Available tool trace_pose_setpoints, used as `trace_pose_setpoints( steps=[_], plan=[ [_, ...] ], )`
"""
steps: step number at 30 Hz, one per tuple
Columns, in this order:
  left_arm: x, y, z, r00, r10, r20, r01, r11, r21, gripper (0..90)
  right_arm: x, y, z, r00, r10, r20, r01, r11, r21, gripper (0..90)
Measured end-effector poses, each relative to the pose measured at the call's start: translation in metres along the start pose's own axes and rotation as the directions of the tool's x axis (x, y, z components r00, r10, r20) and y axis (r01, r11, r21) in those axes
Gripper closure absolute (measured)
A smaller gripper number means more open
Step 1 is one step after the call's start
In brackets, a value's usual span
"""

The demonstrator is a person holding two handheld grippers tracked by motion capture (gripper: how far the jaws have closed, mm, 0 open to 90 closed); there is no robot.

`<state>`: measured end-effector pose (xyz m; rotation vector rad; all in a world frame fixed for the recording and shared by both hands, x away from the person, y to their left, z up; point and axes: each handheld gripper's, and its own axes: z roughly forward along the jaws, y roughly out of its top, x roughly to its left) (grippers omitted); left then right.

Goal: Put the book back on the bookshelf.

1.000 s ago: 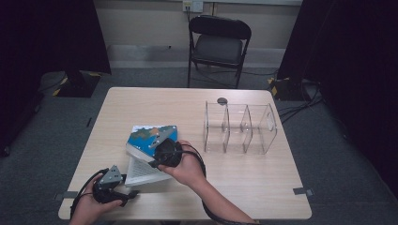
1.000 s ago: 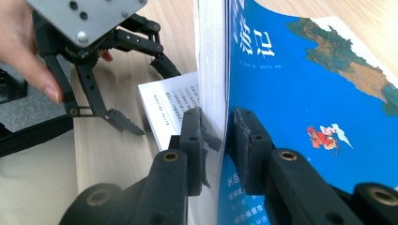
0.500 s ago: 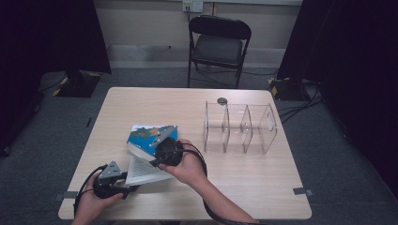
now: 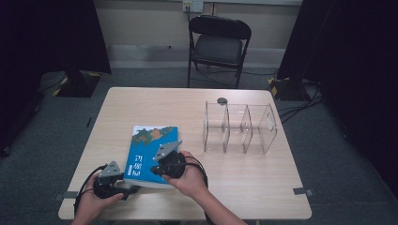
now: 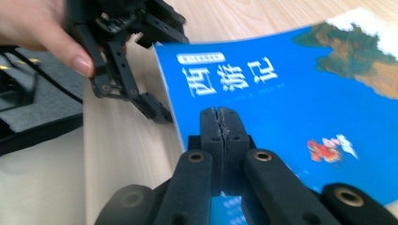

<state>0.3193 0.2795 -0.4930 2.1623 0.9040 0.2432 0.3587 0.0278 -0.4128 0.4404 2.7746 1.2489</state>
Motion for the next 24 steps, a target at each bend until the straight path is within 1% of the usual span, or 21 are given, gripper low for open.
trace_pose_setpoints(
  steps=[1, 2, 3, 4, 5, 8, 9, 10, 11, 12, 13, 14, 15, 16, 17, 19, 20, 21, 22, 23, 24],
  plan=[
    [0.0, 0.001, 0.0, 1.0, 0.002, 0.004, -0.002, 1.0, 0.005, 30.4, -0.001, -0.001, 0.0, 0.9999, 0.009, -0.013, -0.009, 1.0, -0.003, 89.0],
    [0.0, 0.001, 0.0, 1.0, 0.002, 0.004, -0.002, 1.0, 0.005, 29.6, -0.002, -0.002, 0.001, 0.9999, -0.003, -0.012, 0.003, 1.0, 0.01, 82.4],
    [0.0, 0.001, 0.0, 0.9997, -0.02, 0.013, 0.02, 0.9998, -0.002, 29.1, -0.002, -0.004, 0.003, 0.9998, -0.006, -0.016, 0.006, 1.0, 0.008, 75.0],
    [0.0, 0.001, 0.0, 0.9997, -0.02, 0.013, 0.02, 0.9998, -0.002, 29.3, -0.002, -0.004, 0.003, 0.9998, -0.006, -0.016, 0.006, 1.0, 0.008, 75.0],
    [0.002, 0.0, 0.0, 0.9991, -0.031, 0.029, 0.031, 0.9995, -0.008, 29.6, 0.001, -0.01, 0.008, 0.9996, 0.0, -0.027, 0.0, 1.0, 0.016, 64.1],
    [0.002, 0.001, 0.0, 0.9994, -0.026, 0.024, 0.026, 0.9997, 0.0, 29.7, 0.006, -0.022, 0.018, 0.998, -0.055, -0.03, 0.056, 0.998, 0.03, 50.4],
    [0.002, 0.001, -0.001, 0.9994, -0.025, 0.024, 0.025, 0.9997, 0.003, 29.7, 0.005, -0.027, 0.022, 0.9979, -0.063, -0.015, 0.063, 0.997, 0.044, 45.2],
    [0.002, 0.001, -0.001, 0.9994, -0.025, 0.024, 0.025, 0.9997, 0.003, 29.8, 0.005, -0.027, 0.022, 0.9979, -0.063, -0.015, 0.063, 0.997, 0.044, 45.2],
    [0.002, 0.001, -0.001, 0.9995, -0.021, 0.024, 0.021, 0.9998, 0.008, 29.7, 0.006, -0.035, 0.028, 0.9976, -0.07, -0.003, 0.07, 0.996, 0.061, 40.9],
    [0.002, 0.001, -0.001, 0.9995, -0.021, 0.024, 0.021, 0.9998, 0.008, 29.8, 0.007, -0.038, 0.03, 0.9965, -0.083, 0.011, 0.082, 0.995, 0.06, 38.9],
    [0.002, 0.002, -0.001, 0.9993, -0.024, 0.027, 0.024, 0.9997, 0.01, 29.8, 0.009, -0.04, 0.032, 0.9936, -0.108, 0.032, 0.106, 0.993, 0.053, 35.6],
    [0.002, 0.002, -0.001, 0.9992, -0.028, 0.029, 0.028, 0.9996, 0.009, 29.8, 0.011, -0.04, 0.034, 0.991, -0.129, 0.037, 0.127, 0.991, 0.05, 33.8],
    [0.002, 0.002, -0.001, 0.999, -0.032, 0.03, 0.032, 0.9995, 0.006, 29.8, 0.013, -0.04, 0.035, 0.9885, -0.143, 0.048, 0.141, 0.989, 0.05, 32.5],
    [0.002, 0.002, -0.001, 0.999, -0.032, 0.03, 0.032, 0.9995, 0.006, 29.8, 0.013, -0.04, 0.035, 0.9885, -0.143, 0.048, 0.141, 0.989, 0.05, 32.5],
    [0.002, 0.004, -0.002, 0.9992, -0.029, 0.029, 0.029, 0.9996, 0.007, 29.8, 0.016, -0.041, 0.039, 0.9809, -0.177, 0.081, 0.172, 0.983, 0.061, 28.1],
    [0.002, 0.006, -0.003, 0.9991, -0.03, 0.029, 0.03, 0.9995, 0.006, 29.8, 0.02, -0.042, 0.044, 0.9717, -0.205, 0.117, 0.199, 0.978, 0.061, 25.2],
    [0.002, 0.007, -0.004, 0.9992, -0.028, 0.029, 0.028, 0.9996, 0.004, 29.8, 0.021, -0.043, 0.046, 0.966, -0.215, 0.143, 0.208, 0.976, 0.063, 25.0],
    [0.002, 0.007, -0.004, 0.9992, -0.028, 0.029, 0.028, 0.9996, 0.004, 29.8, 0.021, -0.043, 0.046, 0.966, -0.215, 0.143, 0.208, 0.976, 0.063, 25.0],
    [0.001, 0.01, -0.005, 0.9991, -0.032, 0.027, 0.032, 0.9995, 0.005, 29.8, 0.024, -0.044, 0.051, 0.9547, -0.236, 0.181, 0.229, 0.971, 0.061, 21.5],
    [0.0, 0.011, -0.006, 0.9993, -0.028, 0.026, 0.028, 0.9996, 0.003, 29.8, 0.025, -0.045, 0.053, 0.9447, -0.259, 0.2, 0.251, 0.966, 0.069, 21.2],
    [0.0, 0.011, -0.006, 0.9993, -0.028, 0.026, 0.028, 0.9996, 0.003, 29.8, 0.025, -0.045, 0.053, 0.9447, -0.259, 0.2, 0.251, 0.966, 0.069, 21.2]
  ],
)
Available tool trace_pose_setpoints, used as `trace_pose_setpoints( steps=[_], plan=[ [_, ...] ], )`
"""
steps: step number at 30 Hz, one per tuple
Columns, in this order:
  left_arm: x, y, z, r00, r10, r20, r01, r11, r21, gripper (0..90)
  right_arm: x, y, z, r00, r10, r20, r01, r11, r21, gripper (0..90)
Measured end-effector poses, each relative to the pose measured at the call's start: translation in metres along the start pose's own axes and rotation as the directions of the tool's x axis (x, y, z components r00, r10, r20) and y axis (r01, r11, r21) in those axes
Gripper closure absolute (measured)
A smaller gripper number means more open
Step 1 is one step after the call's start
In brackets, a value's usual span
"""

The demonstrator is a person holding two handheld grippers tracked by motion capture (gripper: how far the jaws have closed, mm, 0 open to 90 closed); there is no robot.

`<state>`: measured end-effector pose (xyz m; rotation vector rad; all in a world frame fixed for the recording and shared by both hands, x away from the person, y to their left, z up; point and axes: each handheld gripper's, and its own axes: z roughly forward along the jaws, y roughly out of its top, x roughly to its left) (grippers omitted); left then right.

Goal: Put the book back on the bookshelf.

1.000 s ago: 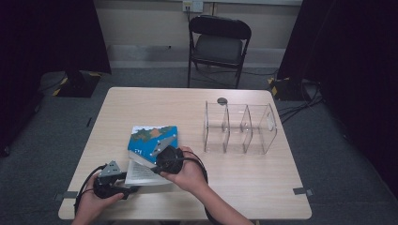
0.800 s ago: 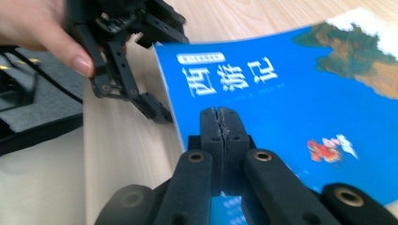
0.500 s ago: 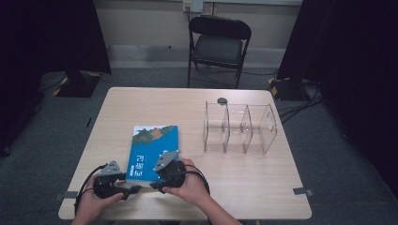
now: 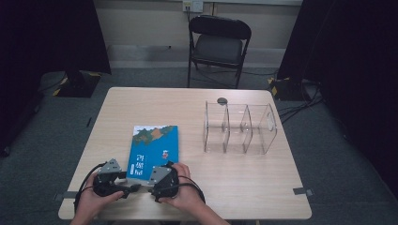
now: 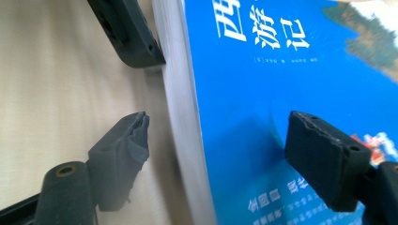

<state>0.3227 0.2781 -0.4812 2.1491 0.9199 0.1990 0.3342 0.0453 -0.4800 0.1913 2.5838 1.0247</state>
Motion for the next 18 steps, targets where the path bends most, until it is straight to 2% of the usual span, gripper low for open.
trace_pose_setpoints(
  steps=[1, 2, 3, 4, 7, 8, 9, 10, 11, 14, 15, 17, 18],
  plan=[
    [-0.001, 0.002, 0.0, 0.9999, 0.015, -0.005, -0.015, 0.9998, 0.01, 29.8, 0.003, 0.0, 0.002, 0.9995, -0.02, 0.023, 0.02, 1.0, 0.001, 19.4],
    [0.0, 0.002, 0.0, 0.9998, 0.018, -0.005, -0.018, 0.9998, 0.011, 29.9, 0.006, -0.002, 0.008, 0.9975, -0.022, 0.067, 0.024, 1.0, -0.021, 17.5],
    [0.0, 0.004, -0.001, 0.9995, 0.025, -0.017, -0.025, 0.9996, 0.013, 30.1, 0.006, -0.002, 0.01, 0.9963, -0.032, 0.08, 0.035, 0.999, -0.029, 17.3],
    [0.0, 0.004, -0.001, 0.9995, 0.024, -0.019, -0.024, 0.9996, 0.015, 30.4, 0.006, -0.002, 0.013, 0.9932, -0.064, 0.098, 0.066, 0.998, -0.019, 17.3],
    [0.0, 0.005, 0.0, 0.9984, 0.045, -0.034, -0.044, 0.9986, 0.028, 30.3, 0.007, -0.002, 0.016, 0.9901, -0.067, 0.123, 0.071, 0.997, -0.024, 17.7],
    [0.0, 0.006, 0.0, 0.9977, 0.056, -0.038, -0.055, 0.9977, 0.04, 30.3, 0.007, -0.003, 0.017, 0.9895, -0.057, 0.133, 0.062, 0.998, -0.031, 18.5],
    [0.0, 0.006, 0.001, 0.9973, 0.059, -0.043, -0.057, 0.9975, 0.042, 30.3, 0.007, -0.002, 0.016, 0.9879, -0.066, 0.14, 0.07, 0.997, -0.023, 24.6],
    [0.001, 0.006, 0.002, 0.9971, 0.063, -0.043, -0.061, 0.9971, 0.045, 30.4, 0.007, -0.003, 0.017, 0.9847, -0.081, 0.155, 0.085, 0.996, -0.022, 26.2],
    [0.001, 0.006, 0.002, 0.9967, 0.065, -0.048, -0.063, 0.9971, 0.043, 30.5, 0.006, -0.003, 0.016, 0.9844, -0.081, 0.156, 0.085, 0.996, -0.019, 28.4],
    [0.0, 0.007, 0.003, 0.9958, 0.068, -0.062, -0.066, 0.9975, 0.023, 29.8, 0.006, 0.001, 0.01, 0.9856, -0.083, 0.147, 0.086, 0.996, -0.018, 42.4],
    [0.0, 0.008, 0.003, 0.9937, 0.089, -0.067, -0.088, 0.9959, 0.022, 28.9, 0.004, 0.002, 0.008, 0.9884, -0.072, 0.134, 0.076, 0.997, -0.019, 45.8],
    [-0.001, 0.007, 0.003, 0.9944, 0.089, -0.057, -0.089, 0.9959, 0.017, 29.8, 0.002, 0.006, 0.005, 0.991, -0.061, 0.119, 0.062, 0.998, -0.008, 50.4],
    [-0.001, 0.007, 0.003, 0.9917, 0.112, -0.064, -0.111, 0.9937, 0.019, 30.0, 0.001, 0.007, 0.004, 0.9914, -0.062, 0.115, 0.062, 0.998, 0.003, 51.2]
  ],
)
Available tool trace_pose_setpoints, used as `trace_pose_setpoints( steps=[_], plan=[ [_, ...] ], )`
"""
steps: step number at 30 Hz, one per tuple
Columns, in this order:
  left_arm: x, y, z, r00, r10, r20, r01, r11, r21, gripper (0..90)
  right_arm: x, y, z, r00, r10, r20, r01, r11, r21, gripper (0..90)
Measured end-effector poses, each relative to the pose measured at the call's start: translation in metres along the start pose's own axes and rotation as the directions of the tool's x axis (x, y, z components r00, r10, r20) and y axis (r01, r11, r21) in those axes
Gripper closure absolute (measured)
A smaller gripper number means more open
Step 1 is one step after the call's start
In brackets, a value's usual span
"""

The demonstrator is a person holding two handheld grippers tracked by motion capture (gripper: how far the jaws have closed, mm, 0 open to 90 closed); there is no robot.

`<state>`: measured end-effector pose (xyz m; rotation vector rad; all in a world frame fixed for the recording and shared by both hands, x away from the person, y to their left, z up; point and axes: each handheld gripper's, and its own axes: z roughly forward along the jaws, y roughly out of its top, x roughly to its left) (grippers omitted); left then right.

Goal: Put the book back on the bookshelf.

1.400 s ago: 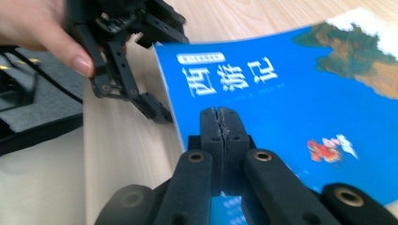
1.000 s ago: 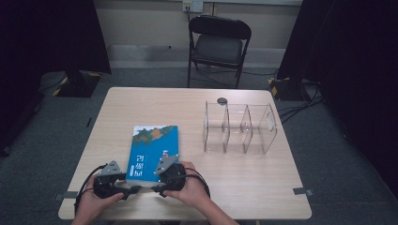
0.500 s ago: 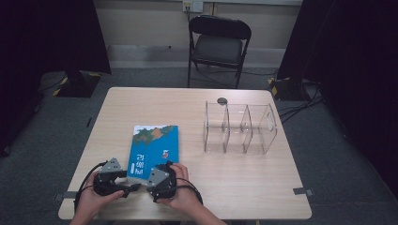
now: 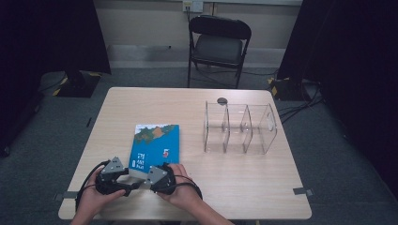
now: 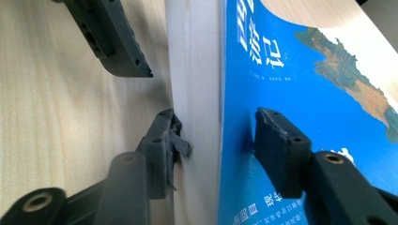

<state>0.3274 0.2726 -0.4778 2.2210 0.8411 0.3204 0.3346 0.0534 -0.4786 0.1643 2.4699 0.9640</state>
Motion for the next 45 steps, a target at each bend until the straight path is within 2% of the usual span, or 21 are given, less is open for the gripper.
trace_pose_setpoints(
  steps=[2, 3, 5, 9, 14, 16, 18, 24, 25, 27, 29, 30, 33, 35, 38, 39, 40, 41, 42, 43, 45],
  plan=[
    [0.0, 0.0, 0.0, 1.0, 0.007, -0.007, -0.007, 0.9999, -0.01, 30.7, 0.0, 0.001, 0.0, 0.9999, 0.01, -0.004, -0.01, 1.0, 0.005, 52.3],
    [-0.001, 0.0, -0.001, 0.9999, -0.011, 0.002, 0.011, 0.9998, -0.015, 30.9, -0.002, 0.003, -0.002, 0.9998, 0.017, -0.012, -0.017, 1.0, 0.017, 53.4],
    [-0.001, 0.0, 0.0, 0.9997, 0.024, -0.008, -0.024, 0.9995, -0.018, 31.1, -0.004, 0.005, -0.002, 0.9997, 0.012, -0.021, -0.012, 1.0, 0.028, 53.9],
    [-0.001, -0.002, 0.004, 0.999, 0.035, -0.026, -0.035, 0.9993, 0.011, 33.1, -0.006, 0.006, -0.004, 0.9996, 0.007, -0.029, -0.006, 0.999, 0.045, 54.2],
    [-0.001, -0.007, 0.013, 0.9997, 0.002, -0.023, -0.001, 0.9999, 0.016, 33.9, -0.006, 0.007, -0.005, 0.9994, 0.016, -0.03, -0.015, 0.999, 0.047, 54.9],
    [-0.001, -0.007, 0.013, 0.9999, 0.009, -0.012, -0.009, 0.9999, 0.007, 34.4, -0.005, 0.006, -0.006, 0.9995, 0.017, -0.027, -0.016, 0.999, 0.047, 55.0],
    [-0.003, -0.006, 0.012, 0.9995, -0.029, 0.014, 0.029, 0.9991, -0.031, 35.5, 0.0, 0.006, -0.011, 0.9993, 0.01, -0.036, -0.008, 0.999, 0.047, 54.9],
    [-0.003, -0.005, 0.01, 0.995, -0.086, 0.052, 0.088, 0.9955, -0.036, 36.3, 0.01, 0.002, -0.016, 0.9992, 0.023, -0.032, -0.022, 1.0, 0.02, 53.2],
    [-0.002, -0.005, 0.009, 0.993, -0.1, 0.062, 0.103, 0.9941, -0.035, 36.3, 0.01, 0.002, -0.016, 0.9987, 0.033, -0.04, -0.032, 0.999, 0.015, 49.5],
    [-0.003, -0.004, 0.009, 0.9954, -0.078, 0.055, 0.08, 0.9965, -0.025, 36.4, 0.01, 0.0, -0.015, 0.9968, 0.06, -0.052, -0.06, 0.998, 0.0, 44.8],
    [-0.003, -0.004, 0.008, 0.9959, -0.072, 0.054, 0.073, 0.9971, -0.02, 36.4, 0.012, -0.003, -0.012, 0.9985, 0.044, -0.034, -0.044, 0.999, -0.008, 38.7],
    [-0.002, -0.004, 0.007, 0.997, -0.056, 0.053, 0.057, 0.9983, -0.009, 36.4, 0.013, -0.005, -0.01, 0.9997, 0.021, -0.015, -0.021, 1.0, 0.003, 35.2],
    [-0.002, -0.003, 0.006, 0.9969, -0.056, 0.055, 0.057, 0.9984, -0.006, 36.4, 0.015, -0.011, -0.001, 0.9981, -0.044, 0.043, 0.044, 0.999, 0.019, 26.8],
    [-0.003, -0.001, 0.006, 0.9978, -0.051, 0.043, 0.051, 0.9987, -0.004, 36.8, 0.014, -0.013, 0.004, 0.9971, -0.033, 0.068, 0.034, 0.999, -0.011, 26.5],
    [-0.003, 0.0, 0.005, 0.9976, -0.052, 0.047, 0.052, 0.9986, -0.011, 36.8, 0.011, -0.013, 0.005, 0.9967, -0.045, 0.068, 0.046, 0.999, -0.007, 30.5],
    [-0.003, 0.001, 0.004, 0.9982, -0.042, 0.043, 0.043, 0.9988, -0.022, 36.9, 0.011, -0.01, 0.003, 0.9921, -0.096, 0.081, 0.095, 0.995, 0.011, 41.8],
    [-0.003, 0.001, 0.004, 0.9982, -0.042, 0.043, 0.043, 0.9988, -0.022, 37.5, 0.011, -0.01, 0.003, 0.9921, -0.096, 0.081, 0.095, 0.995, 0.011, 41.8],
    [-0.003, 0.002, 0.002, 0.9995, -0.01, 0.03, 0.011, 0.9996, -0.027, 38.1, 0.01, -0.007, 0.0, 0.9926, -0.086, 0.085, 0.084, 0.996, 0.028, 46.8],
    [-0.003, 0.002, 0.002, 0.9995, -0.01, 0.03, 0.011, 0.9996, -0.027, 38.1, 0.01, -0.007, 0.0, 0.9926, -0.086, 0.085, 0.084, 0.996, 0.028, 46.8],
    [-0.003, 0.002, 0.001, 0.9996, 0.015, 0.025, -0.014, 0.999, -0.042, 37.5, 0.006, -0.004, -0.002, 0.9942, -0.078, 0.073, 0.074, 0.996, 0.057, 48.3],
    [-0.003, 0.001, 0.001, 0.9994, 0.035, -0.006, -0.036, 0.9982, -0.047, 31.0, 0.002, -0.002, -0.004, 0.9959, -0.074, 0.053, 0.07, 0.995, 0.071, 49.1]
  ],
)
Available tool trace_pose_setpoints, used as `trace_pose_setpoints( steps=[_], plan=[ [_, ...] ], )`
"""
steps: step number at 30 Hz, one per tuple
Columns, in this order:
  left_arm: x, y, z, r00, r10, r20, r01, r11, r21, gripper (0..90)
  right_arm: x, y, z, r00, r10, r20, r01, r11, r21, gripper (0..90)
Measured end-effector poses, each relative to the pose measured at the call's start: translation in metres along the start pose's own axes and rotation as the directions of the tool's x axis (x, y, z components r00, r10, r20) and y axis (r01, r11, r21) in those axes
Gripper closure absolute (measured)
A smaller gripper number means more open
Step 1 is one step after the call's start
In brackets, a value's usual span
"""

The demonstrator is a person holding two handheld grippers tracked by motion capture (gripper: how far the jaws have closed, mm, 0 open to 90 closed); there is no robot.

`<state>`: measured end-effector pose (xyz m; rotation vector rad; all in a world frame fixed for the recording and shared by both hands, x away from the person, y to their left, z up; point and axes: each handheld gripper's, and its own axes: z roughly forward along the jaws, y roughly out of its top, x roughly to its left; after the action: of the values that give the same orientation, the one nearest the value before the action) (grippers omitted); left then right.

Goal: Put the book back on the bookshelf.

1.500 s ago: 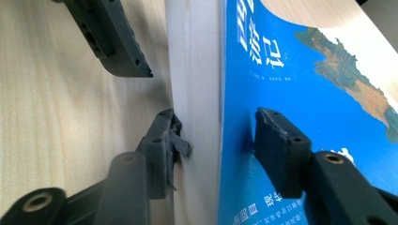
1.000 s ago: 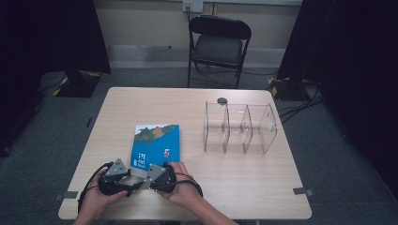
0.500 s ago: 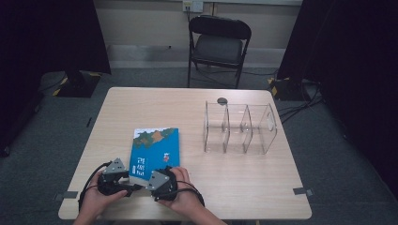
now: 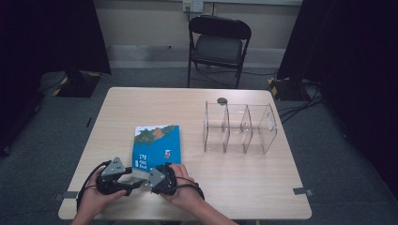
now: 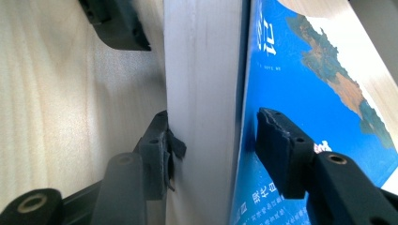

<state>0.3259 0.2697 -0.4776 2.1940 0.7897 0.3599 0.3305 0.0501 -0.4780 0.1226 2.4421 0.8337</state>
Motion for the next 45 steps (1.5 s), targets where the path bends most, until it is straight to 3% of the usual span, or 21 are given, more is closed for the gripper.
trace_pose_setpoints(
  steps=[4, 5, 6, 7, 12, 16, 22, 27, 29, 31, 34, 38, 42, 45],
  plan=[
    [0.001, -0.001, 0.0, 0.9998, 0.018, -0.01, -0.019, 0.9997, -0.016, 26.0, -0.007, 0.004, -0.007, 0.9998, 0.017, -0.01, -0.018, 1.0, -0.001, 51.4],
    [0.001, -0.002, 0.001, 0.9997, 0.014, -0.019, -0.015, 0.9997, -0.018, 19.8, -0.016, 0.01, -0.013, 0.999, 0.039, -0.022, -0.039, 0.999, -0.015, 53.1],
    [0.003, -0.004, 0.001, 0.9989, 0.041, -0.023, -0.041, 0.9991, 0.011, 19.8, -0.019, 0.012, -0.016, 0.999, 0.038, -0.021, -0.038, 0.999, -0.015, 53.7],
    [0.002, -0.005, 0.003, 0.9992, 0.029, -0.026, -0.029, 0.9996, 0.0, 19.9, -0.022, 0.014, -0.018, 0.999, 0.034, -0.027, -0.034, 0.999, -0.007, 54.0],
    [0.001, -0.008, 0.005, 0.9989, 0.043, -0.019, -0.043, 0.9989, 0.018, 17.2, -0.034, 0.02, -0.026, 0.9979, 0.041, -0.05, -0.041, 0.999, 0.008, 56.0],
    [0.001, -0.01, 0.006, 0.9999, 0.016, -0.005, -0.016, 0.9998, 0.01, 16.2, -0.048, 0.026, -0.036, 0.996, 0.059, -0.068, -0.058, 0.998, 0.012, 58.5],
    [0.004, -0.011, 0.006, 0.9986, 0.048, -0.02, -0.047, 0.9982, 0.037, 16.0, -0.07, 0.037, -0.051, 0.992, 0.082, -0.095, -0.08, 0.996, 0.027, 60.9],
    [0.006, -0.011, 0.005, 0.999, 0.041, -0.015, -0.041, 0.9986, 0.033, 16.0, -0.078, 0.046, -0.06, 0.9875, 0.104, -0.118, -0.1, 0.994, 0.044, 61.5],
    [0.004, -0.012, 0.005, 0.9998, 0.021, -0.006, -0.021, 0.9996, 0.016, 16.0, -0.081, 0.05, -0.064, 0.9838, 0.115, -0.137, -0.109, 0.993, 0.053, 61.6],
    [0.005, -0.012, 0.005, 0.9996, 0.028, -0.009, -0.028, 0.9995, 0.018, 16.1, -0.082, 0.051, -0.067, 0.9812, 0.12, -0.151, -0.113, 0.992, 0.058, 61.6],
    [0.004, -0.01, 0.004, 0.9993, 0.034, -0.019, -0.033, 0.9994, 0.009, 16.1, -0.093, 0.057, -0.076, 0.9679, 0.16, -0.194, -0.148, 0.986, 0.073, 61.7],
    [0.004, -0.011, 0.003, 0.9995, 0.026, -0.017, -0.026, 0.9996, 0.01, 16.0, -0.102, 0.062, -0.084, 0.9554, 0.179, -0.235, -0.158, 0.982, 0.106, 61.8],
    [0.005, -0.011, 0.003, 0.9994, 0.029, -0.016, -0.029, 0.9996, 0.006, 16.1, -0.107, 0.065, -0.087, 0.9462, 0.2, -0.255, -0.175, 0.978, 0.116, 61.7],
    [0.006, -0.011, 0.002, 0.9993, 0.033, -0.019, -0.033, 0.9994, 0.005, 16.0, -0.113, 0.069, -0.091, 0.9331, 0.228, -0.278, -0.196, 0.971, 0.136, 61.8]
  ],
)
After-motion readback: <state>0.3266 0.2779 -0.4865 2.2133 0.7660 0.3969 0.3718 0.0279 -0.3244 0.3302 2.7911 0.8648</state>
